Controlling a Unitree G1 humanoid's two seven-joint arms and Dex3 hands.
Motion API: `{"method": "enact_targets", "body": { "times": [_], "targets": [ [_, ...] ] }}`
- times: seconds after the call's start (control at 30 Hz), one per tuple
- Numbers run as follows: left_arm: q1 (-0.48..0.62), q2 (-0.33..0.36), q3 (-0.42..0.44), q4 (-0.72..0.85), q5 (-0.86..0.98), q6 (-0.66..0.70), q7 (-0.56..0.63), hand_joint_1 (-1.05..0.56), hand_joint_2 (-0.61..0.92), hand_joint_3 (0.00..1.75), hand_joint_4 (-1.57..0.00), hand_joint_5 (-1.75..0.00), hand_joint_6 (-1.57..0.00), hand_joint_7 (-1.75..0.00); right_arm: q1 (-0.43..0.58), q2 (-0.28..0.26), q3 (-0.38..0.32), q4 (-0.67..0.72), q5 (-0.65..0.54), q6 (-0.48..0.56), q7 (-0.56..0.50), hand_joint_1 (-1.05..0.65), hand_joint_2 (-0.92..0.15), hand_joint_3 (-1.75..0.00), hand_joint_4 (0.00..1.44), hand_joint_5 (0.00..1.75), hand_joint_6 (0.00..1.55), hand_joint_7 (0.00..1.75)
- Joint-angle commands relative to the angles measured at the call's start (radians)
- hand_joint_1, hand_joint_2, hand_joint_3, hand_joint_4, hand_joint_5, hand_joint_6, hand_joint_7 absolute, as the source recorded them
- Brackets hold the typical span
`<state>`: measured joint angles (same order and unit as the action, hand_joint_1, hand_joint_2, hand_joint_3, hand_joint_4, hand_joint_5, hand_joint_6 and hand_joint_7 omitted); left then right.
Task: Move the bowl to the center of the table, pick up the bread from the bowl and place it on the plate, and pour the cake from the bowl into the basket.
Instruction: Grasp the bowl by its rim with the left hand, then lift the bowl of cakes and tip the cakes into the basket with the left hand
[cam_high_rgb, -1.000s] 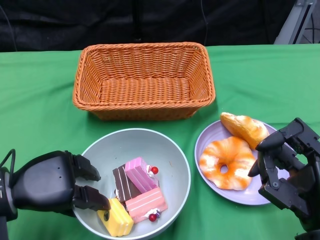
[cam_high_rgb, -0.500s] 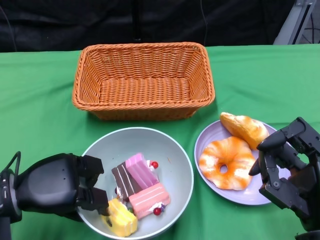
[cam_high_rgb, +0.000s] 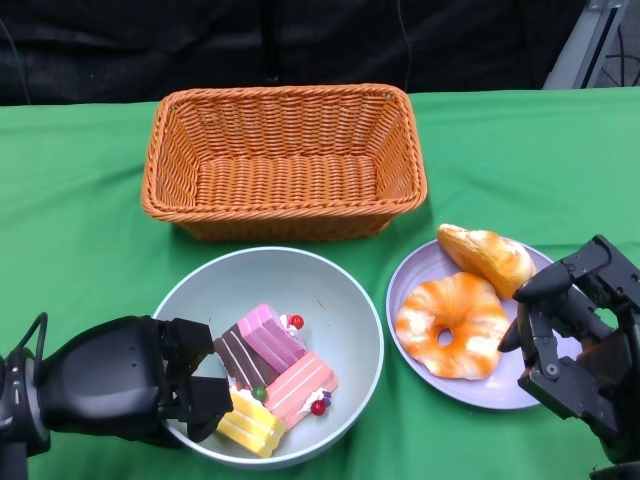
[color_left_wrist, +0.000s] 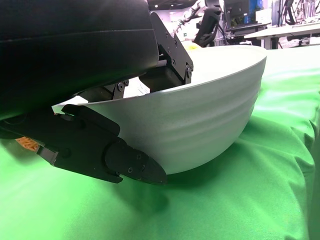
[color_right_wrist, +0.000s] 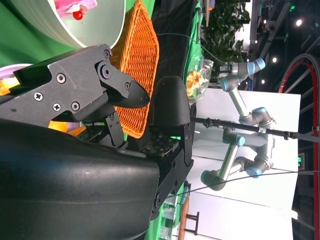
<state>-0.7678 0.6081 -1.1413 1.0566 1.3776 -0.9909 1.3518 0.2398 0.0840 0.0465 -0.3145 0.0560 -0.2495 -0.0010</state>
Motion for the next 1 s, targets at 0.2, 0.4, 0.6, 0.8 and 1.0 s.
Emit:
{"method": "enact_targets", "body": {
  "times": [0.2, 0.4, 0.6, 0.8, 1.0],
  "targets": [
    [0.011, 0.005, 0.022, 0.013, -0.033, -0.010, -0.047, -0.20, 0.91, 0.04, -0.69, -1.75, -0.55, -1.67, 0.009, 0.005, -0.006, -0.003, 0.011, -0.006, -0.005, -0.06, -0.72, -0.93, 0.68, 1.75, 0.53, 1.59],
    [0.023, -0.003, 0.065, 0.023, -0.092, -0.031, -0.175, -0.16, 0.92, 0.06, -0.67, -1.75, -0.48, -1.74, 0.008, -0.002, -0.011, -0.008, 0.020, -0.007, 0.004, -0.04, -0.72, -0.95, 0.69, 1.75, 0.53, 1.61],
    [0.035, 0.031, 0.118, -0.011, -0.148, -0.071, -0.231, -0.17, 0.92, 0.07, -0.67, -1.75, -0.47, -1.75, 0.013, -0.006, -0.015, -0.021, 0.046, 0.005, 0.013, -0.05, -0.71, -0.97, 0.71, 1.75, 0.53, 1.62],
    [0.074, 0.100, 0.241, -0.088, -0.304, -0.250, -0.381, -0.12, 0.89, 0.05, -0.67, -1.75, -0.46, -1.75, 0.010, -0.019, -0.016, -0.017, 0.060, 0.015, 0.032, -0.05, -0.71, -0.99, 0.73, 1.75, 0.54, 1.62],
    [0.159, 0.142, 0.367, -0.225, -0.376, -0.333, -0.481, -0.15, 0.92, 0.23, -0.70, -1.75, -0.46, -1.75, 0.008, -0.027, -0.013, -0.014, 0.056, 0.033, 0.044, -0.05, -0.70, -1.00, 0.77, 1.75, 0.55, 1.62]
  ]
}}
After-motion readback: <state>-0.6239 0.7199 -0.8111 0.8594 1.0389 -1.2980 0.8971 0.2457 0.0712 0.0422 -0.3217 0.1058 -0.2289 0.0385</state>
